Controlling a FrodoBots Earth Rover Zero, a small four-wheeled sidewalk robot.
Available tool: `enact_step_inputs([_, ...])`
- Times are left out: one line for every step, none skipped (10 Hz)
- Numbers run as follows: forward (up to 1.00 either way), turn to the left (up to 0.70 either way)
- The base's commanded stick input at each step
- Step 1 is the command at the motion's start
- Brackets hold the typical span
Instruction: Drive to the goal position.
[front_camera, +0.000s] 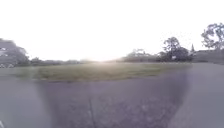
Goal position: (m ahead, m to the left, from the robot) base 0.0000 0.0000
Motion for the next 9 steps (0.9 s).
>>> enact_step_inputs([0.00,0.45])
enact_step_inputs([0.00,0.45])
enact_step_inputs([0.00,0.45])
enact_step_inputs([0.00,0.45])
enact_step_inputs([0.00,0.45])
enact_step_inputs([0.00,0.45])
enact_step_inputs([0.00,0.45])
enact_step_inputs([0.00,0.45])
enact_step_inputs([0.00,0.45])
